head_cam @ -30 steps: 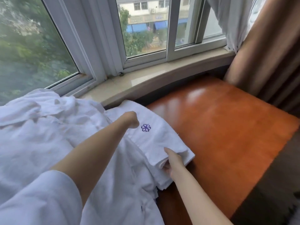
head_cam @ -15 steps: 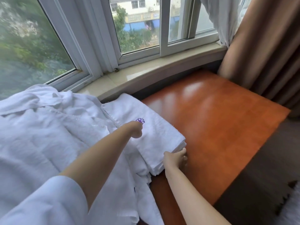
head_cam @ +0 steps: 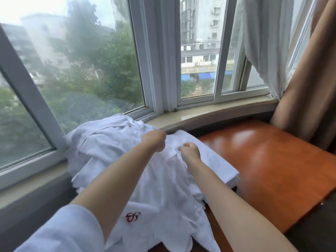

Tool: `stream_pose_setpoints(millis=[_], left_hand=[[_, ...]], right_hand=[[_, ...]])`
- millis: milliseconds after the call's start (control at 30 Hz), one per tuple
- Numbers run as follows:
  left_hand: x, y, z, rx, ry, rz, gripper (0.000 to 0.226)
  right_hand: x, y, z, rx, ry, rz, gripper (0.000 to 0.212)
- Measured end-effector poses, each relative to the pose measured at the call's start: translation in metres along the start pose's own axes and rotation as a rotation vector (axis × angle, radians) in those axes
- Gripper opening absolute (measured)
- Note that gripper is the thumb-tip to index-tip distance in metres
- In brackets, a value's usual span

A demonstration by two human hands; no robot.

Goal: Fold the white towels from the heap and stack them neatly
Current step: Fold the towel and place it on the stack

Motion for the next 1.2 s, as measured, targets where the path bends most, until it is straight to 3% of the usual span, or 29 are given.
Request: stream_pose_setpoints(millis=[133, 233, 267, 367, 467, 533, 600, 667, 733, 833, 933, 1000, 1100, 1133, 1200], left_hand=[[0.051, -0.027, -0.001, -0.136, -0.009, -0.11, 0.041], [0.084, -0.043, 0.006, -0.163, 0.0, -0.181, 0.042], [0.092, -0.047, 0.009, -0.167, -0.012, -0.187, 0.041], [0.115, -0.058, 0.017, -0.202, -0.067, -0.207, 0.042], [0.138, -0.06, 0.024, -0.213, -0.163, -0.265, 0.054], [0.149, -0.059, 0.025, -0.225, -0.288, -0.322, 0.06], [0.161, -0.061, 0.018, -0.319, -0.441, -0.415, 0.046], [0.165, -0.067, 0.005, -0.414, -0.511, -0.461, 0.031], [0.162, -0.076, -0.016, -0.502, -0.588, -0.408, 0.033], [0.161, -0.091, -0.054, -0.599, -0.744, -0.361, 0.019], [0.15, -0.094, -0.083, -0.521, -0.938, -0.231, 0.022], [0.138, -0.098, -0.092, -0.351, -1.124, -0.078, 0.024], [0.13, -0.117, -0.096, -0.198, -1.508, 0.169, 0.037], [0.134, -0.124, -0.094, -0.202, -1.563, 0.204, 0.046], [0.141, -0.136, -0.08, -0.233, -1.46, 0.223, 0.063]], right_hand=[[0.001, -0.024, 0.039, 0.098, -0.106, -0.013, 0.01], [-0.012, -0.042, 0.07, 0.238, -0.303, 0.034, 0.059], [-0.016, -0.047, 0.076, 0.252, -0.441, 0.03, 0.066], [0.001, -0.055, 0.083, 0.148, -0.631, -0.131, 0.036], [0.056, -0.078, 0.083, -0.024, -0.167, -0.556, 0.011], [0.09, -0.114, 0.069, -0.165, 0.204, -0.889, 0.012], [0.105, -0.136, 0.064, -0.226, 0.345, -1.061, 0.022], [0.109, -0.13, 0.069, -0.191, 0.286, -1.008, 0.031], [0.098, -0.103, 0.078, -0.095, 0.065, -0.769, 0.045], [0.062, -0.077, 0.095, 0.201, -0.284, -0.437, 0.098], [0.056, -0.09, 0.112, 0.392, -0.34, -0.463, 0.122], [0.072, -0.104, 0.119, 0.489, -0.121, -0.531, 0.109], [0.091, -0.112, 0.106, 0.382, 0.017, -0.515, 0.057], [0.096, -0.114, 0.099, 0.322, 0.031, -0.509, 0.041], [0.107, -0.122, 0.087, 0.237, 0.137, -0.49, 0.025]])
Point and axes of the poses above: each hand's wrist, its own y-axis towards the middle knuckle, its own z-axis out of the palm, x = y × z, the point moved 8 cm from there along y, towards the middle knuckle, and after that the axes turned 14 degrees about y, right-handed, at the moved point
